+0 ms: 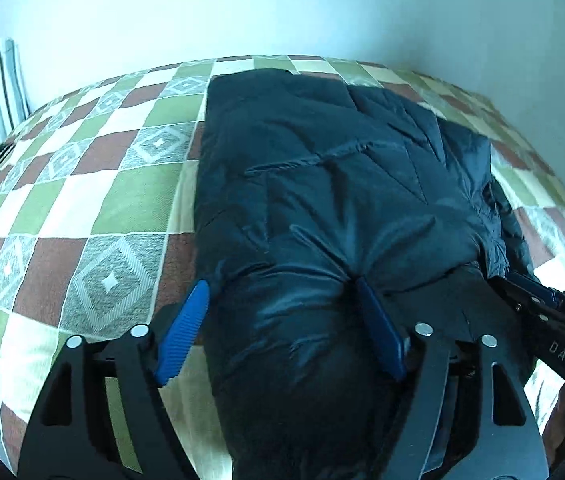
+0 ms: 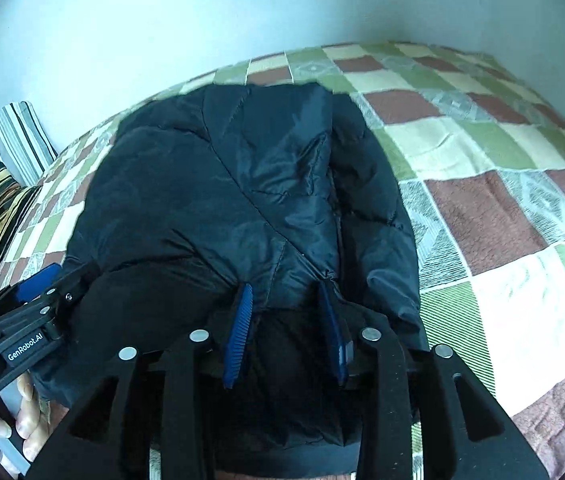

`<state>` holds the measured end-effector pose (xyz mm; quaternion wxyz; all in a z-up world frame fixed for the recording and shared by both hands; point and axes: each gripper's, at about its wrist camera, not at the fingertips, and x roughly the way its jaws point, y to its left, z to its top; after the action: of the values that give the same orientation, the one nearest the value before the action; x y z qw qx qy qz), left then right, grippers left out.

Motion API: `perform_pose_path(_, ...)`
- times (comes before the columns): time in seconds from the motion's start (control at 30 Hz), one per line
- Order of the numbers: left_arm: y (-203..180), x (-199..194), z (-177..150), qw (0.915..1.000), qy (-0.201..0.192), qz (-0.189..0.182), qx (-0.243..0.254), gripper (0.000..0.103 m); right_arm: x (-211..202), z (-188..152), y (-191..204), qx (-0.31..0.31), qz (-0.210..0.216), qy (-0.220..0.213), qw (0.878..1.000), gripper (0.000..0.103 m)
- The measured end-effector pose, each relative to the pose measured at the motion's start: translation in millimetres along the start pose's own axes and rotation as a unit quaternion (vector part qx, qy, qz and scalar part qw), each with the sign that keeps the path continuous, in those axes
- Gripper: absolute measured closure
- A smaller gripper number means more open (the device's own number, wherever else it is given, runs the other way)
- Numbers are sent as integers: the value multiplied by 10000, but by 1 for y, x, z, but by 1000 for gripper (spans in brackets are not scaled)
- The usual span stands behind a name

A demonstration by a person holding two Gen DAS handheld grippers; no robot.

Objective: Fold large clothes

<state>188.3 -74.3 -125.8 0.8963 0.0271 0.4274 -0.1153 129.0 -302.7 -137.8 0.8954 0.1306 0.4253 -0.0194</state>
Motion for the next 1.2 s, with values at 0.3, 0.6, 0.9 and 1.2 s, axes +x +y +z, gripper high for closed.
perform_pose_path(0.3,-5,-49,1,9986,-483,178,122,12,-51,-2,17,-187,-70,-557,9982,32)
perform_pose_path(0.6,-2,-100,-4,9950,-930,373,-36,10,-97,-4,17,-257,-200,-969,9948,23)
perform_pose_path(0.9,-8,-134,-11,9919,-1175,478,-43,4,-114,-11,15,-209,-214,-1003,9945,23)
perform_pose_path(1.2,-13,-151,-20,9908,-1264,488,-77,3,-126,-18,16,-221,-171,-1085,9937,23)
